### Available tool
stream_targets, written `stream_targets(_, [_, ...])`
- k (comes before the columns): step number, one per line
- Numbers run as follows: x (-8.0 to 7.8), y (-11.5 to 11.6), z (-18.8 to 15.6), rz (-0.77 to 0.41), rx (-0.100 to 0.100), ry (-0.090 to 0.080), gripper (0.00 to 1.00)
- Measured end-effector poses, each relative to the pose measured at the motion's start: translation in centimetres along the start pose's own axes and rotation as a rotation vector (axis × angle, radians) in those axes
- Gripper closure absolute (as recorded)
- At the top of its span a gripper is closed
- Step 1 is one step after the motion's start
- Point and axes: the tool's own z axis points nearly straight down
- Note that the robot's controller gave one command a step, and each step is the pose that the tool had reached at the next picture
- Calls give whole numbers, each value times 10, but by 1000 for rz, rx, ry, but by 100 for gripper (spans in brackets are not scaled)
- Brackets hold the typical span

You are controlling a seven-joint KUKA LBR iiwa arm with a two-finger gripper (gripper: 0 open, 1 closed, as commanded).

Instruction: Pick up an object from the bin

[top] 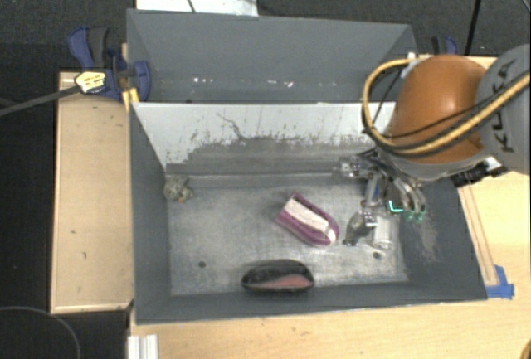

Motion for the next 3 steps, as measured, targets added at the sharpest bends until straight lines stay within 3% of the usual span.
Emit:
stream_targets(1, [-44, 43, 109, -11, -2, -2, 0])
stream_targets(2, [-44, 41, 106, -10, 0, -6, 100])
stream_targets(3, [-35, 47, -46, -275, 1, -12, 100])
